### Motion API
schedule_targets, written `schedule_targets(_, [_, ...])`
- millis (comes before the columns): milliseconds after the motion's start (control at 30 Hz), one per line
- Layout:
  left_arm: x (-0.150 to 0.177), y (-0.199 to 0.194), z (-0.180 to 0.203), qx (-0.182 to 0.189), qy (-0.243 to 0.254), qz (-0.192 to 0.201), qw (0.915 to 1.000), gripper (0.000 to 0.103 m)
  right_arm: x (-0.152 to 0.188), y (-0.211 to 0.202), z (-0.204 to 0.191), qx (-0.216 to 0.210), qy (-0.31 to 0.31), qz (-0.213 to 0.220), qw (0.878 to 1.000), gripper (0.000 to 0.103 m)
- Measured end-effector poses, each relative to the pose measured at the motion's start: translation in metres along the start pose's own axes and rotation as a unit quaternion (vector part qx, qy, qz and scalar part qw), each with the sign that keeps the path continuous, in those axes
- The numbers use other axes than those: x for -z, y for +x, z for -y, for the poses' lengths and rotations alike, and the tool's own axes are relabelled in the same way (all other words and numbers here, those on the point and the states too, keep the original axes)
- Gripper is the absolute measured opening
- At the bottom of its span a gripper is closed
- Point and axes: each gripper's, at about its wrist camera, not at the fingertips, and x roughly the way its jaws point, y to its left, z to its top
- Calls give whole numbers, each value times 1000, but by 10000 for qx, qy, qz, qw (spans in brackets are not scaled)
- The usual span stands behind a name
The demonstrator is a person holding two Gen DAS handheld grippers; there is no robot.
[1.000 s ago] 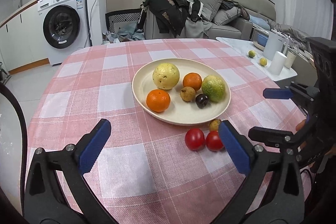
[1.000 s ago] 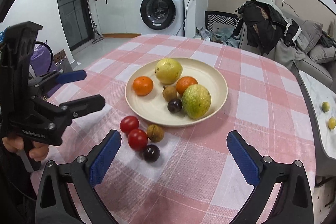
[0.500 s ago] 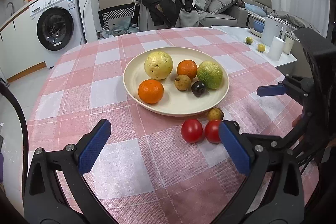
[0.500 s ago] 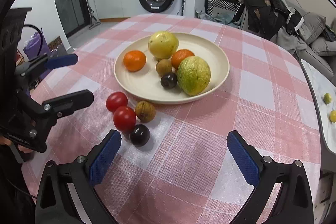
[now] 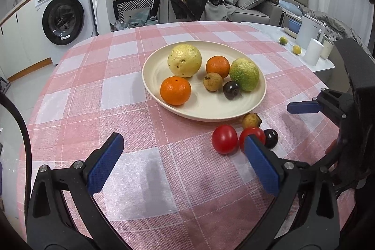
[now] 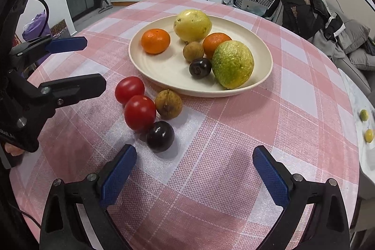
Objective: Organize fruits
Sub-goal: 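Move both open grippers back toward the fruit left on the cloth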
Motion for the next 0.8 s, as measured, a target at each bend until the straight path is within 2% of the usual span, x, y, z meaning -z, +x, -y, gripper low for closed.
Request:
schedule_targets(267, [0, 2, 1, -82, 51, -25, 10000, 102, -1, -2, -1, -156, 14, 42, 9999, 81])
schedule_targets(433, [2, 3, 4, -96, 112, -36, 9999, 102, -2, -3, 1, -127, 40, 60, 9999, 78])
schedule_targets(633, [2, 5, 6, -103, 136, -60, 9998, 102, -3, -5, -3, -175, -81, 125, 9997, 67])
schedule_targets(700, [3, 5, 7, -101, 150, -64, 9998, 102, -2, -5, -4, -276, -102, 150, 9995, 57])
schedule_targets(800, [3, 6, 8, -103, 167, -74, 9998, 102, -2, -6, -6, -364, -142, 178, 9991, 50])
